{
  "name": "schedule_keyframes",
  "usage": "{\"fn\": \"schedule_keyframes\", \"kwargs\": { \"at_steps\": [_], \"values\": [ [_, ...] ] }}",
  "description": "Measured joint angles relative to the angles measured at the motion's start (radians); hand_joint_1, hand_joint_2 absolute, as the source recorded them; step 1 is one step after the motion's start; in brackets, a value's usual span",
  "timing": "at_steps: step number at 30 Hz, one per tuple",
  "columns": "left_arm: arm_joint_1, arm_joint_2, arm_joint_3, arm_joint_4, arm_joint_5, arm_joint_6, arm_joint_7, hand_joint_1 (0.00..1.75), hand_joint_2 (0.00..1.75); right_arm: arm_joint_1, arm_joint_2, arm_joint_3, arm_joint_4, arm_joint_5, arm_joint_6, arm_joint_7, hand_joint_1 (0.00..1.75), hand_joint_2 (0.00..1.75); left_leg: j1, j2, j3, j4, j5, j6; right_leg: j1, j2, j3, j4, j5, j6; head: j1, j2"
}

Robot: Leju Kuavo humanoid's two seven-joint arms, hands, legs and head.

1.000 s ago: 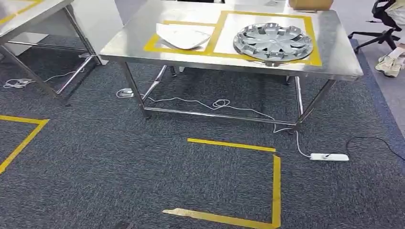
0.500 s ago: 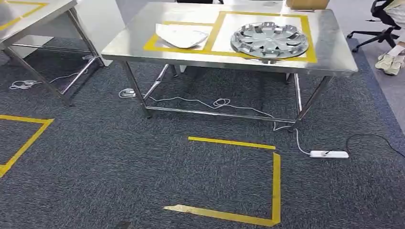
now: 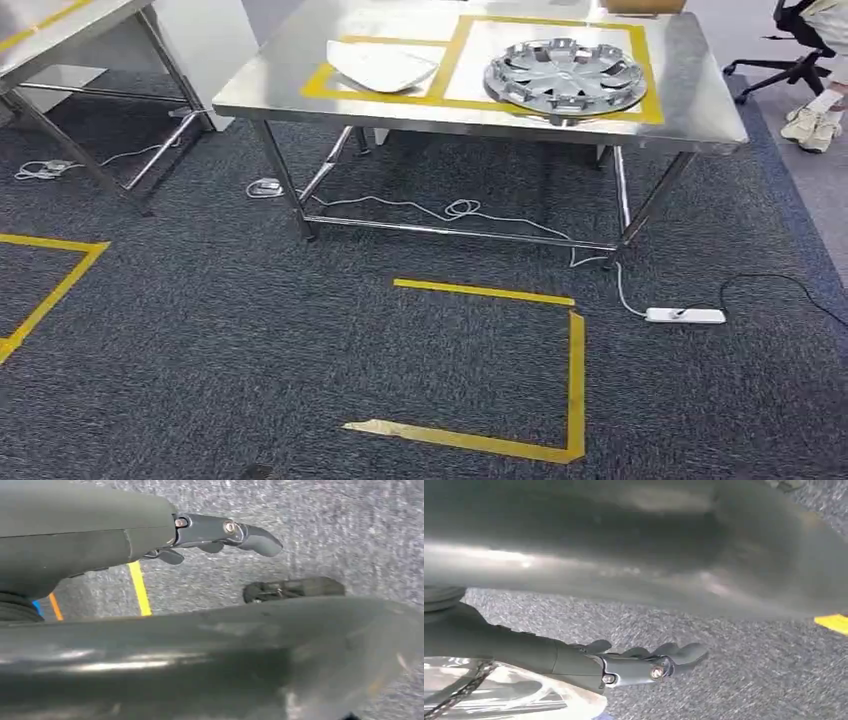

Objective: Take the parts from the cabinet and place them on the table.

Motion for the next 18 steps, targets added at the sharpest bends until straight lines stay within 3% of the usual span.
{"fn": "schedule_keyframes", "kwargs": {
  "at_steps": [1,2,4,5,6,7,9,10,11,12,14,15,16,18],
  "values": [
    [-0.001,-0.001,0.0,0.0,0.0,0.0,0.0,0.0,0.0,0.001,0.0,0.0,0.0,0.0,0.0,0.0,0.0,0.0,0.003,0.003,0.001,-0.005,0.007,0.004,-0.003,0.003,-0.018,0.021,-0.026,0.003,0.001,0.0],
    [-0.004,-0.001,0.0,0.0,0.0,0.0,0.0,0.0,0.0,0.0,0.0,0.0,0.0,0.0,0.0,-0.001,0.0,0.0,0.004,0.003,-0.005,-0.006,0.012,0.01,-0.003,0.004,-0.043,0.081,-0.07,0.007,0.007,0.0],
    [-0.005,-0.003,0.0,0.0,0.0,0.0,0.0,0.0,0.0,0.0,0.0,0.0,0.0,0.0,0.0,0.0,0.0,0.0,0.001,0.004,-0.016,-0.005,0.016,0.01,-0.008,0.003,-0.111,0.246,-0.151,0.015,0.008,0.0],
    [-0.004,-0.004,0.0,0.0,0.0,0.0,0.0,0.0,0.0,0.001,-0.002,0.0,0.0,0.0,0.0,0.0,0.0,0.0,0.001,0.004,-0.022,-0.003,0.019,0.009,-0.008,0.004,-0.137,0.311,-0.174,0.017,0.009,0.0],
    [-0.003,-0.004,0.0,0.0,0.0,0.0,0.0,0.0,0.0,0.003,-0.002,0.0,0.0,0.0,0.0,0.0,0.0,0.0,0.001,0.004,-0.025,-0.001,0.021,0.008,-0.008,0.003,-0.137,0.322,-0.168,0.018,0.008,0.0],
    [-0.002,-0.004,0.0,0.0,0.0,0.0,0.0,0.0,0.0,0.005,-0.002,0.0,0.0,0.001,0.0,0.0,0.0,0.0,0.001,0.004,-0.028,0.001,0.022,0.006,-0.009,0.003,-0.109,0.281,-0.138,0.019,0.009,0.0],
    [-0.003,-0.005,0.0,0.0,0.0,0.0,0.0,0.0,0.0,0.004,-0.002,0.0,0.0,0.001,0.0,0.0,0.0,0.0,0.003,0.003,-0.03,0.008,0.023,0.003,-0.011,0.003,-0.001,0.092,-0.053,0.019,0.008,0.0],
    [-0.004,-0.005,0.0,0.0,-0.001,0.0,0.0,0.0,0.0,0.002,-0.002,0.0,0.0,0.001,0.0,-0.001,0.0,0.0,0.002,0.004,-0.031,0.014,0.021,0.0,-0.013,0.003,0.041,0.01,-0.042,0.019,0.009,0.0],
    [-0.006,-0.005,0.0,0.0,-0.001,0.0,0.0,0.0,0.0,0.0,-0.002,0.0,0.0,0.001,0.0,-0.001,0.0,0.0,-0.006,0.003,-0.039,0.024,0.02,-0.008,-0.009,0.005,0.05,-0.011,-0.054,0.016,0.011,0.0],
    [-0.006,-0.005,0.0,0.0,-0.001,0.0,0.0,0.0,0.0,0.0,-0.002,0.0,0.0,0.001,0.0,-0.002,0.0,0.0,-0.007,0.003,-0.043,0.025,0.023,-0.012,-0.01,0.006,0.051,-0.003,-0.05,0.006,0.008,0.0],
    [-0.004,-0.004,0.0,0.0,-0.001,0.001,0.0,0.0,0.0,0.002,-0.002,0.0,0.001,0.001,0.0,-0.002,0.0,0.0,-0.004,0.003,-0.044,0.025,0.03,-0.023,-0.006,0.006,0.045,0.002,-0.046,-0.003,0.01,0.0],
    [-0.004,-0.004,0.0,0.0,-0.001,0.001,0.0,0.0,0.0,0.004,-0.001,0.0,0.001,0.001,0.0,-0.002,0.0,0.0,-0.004,0.002,-0.046,0.028,0.029,-0.025,-0.012,0.004,0.042,-0.003,-0.039,-0.014,0.011,0.0],
    [-0.003,-0.004,0.0,0.0,-0.001,0.002,0.0,0.0,0.0,0.004,-0.001,0.0,0.001,0.002,0.0,-0.002,0.0,0.0,-0.002,-0.001,-0.053,0.041,0.009,-0.032,-0.013,0.002,0.042,-0.004,-0.036,-0.021,0.008,0.0],
    [-0.004,-0.004,0.0,0.0,-0.004,0.003,-0.009,0.0,0.0,0.002,-0.001,0.0,0.001,0.001,0.0,-0.002,0.0,0.0,0.003,-0.001,-0.102,0.169,-0.077,-0.045,-0.012,0.002,0.033,-0.004,-0.031,-0.03,0.003,0.0]
  ]
}}
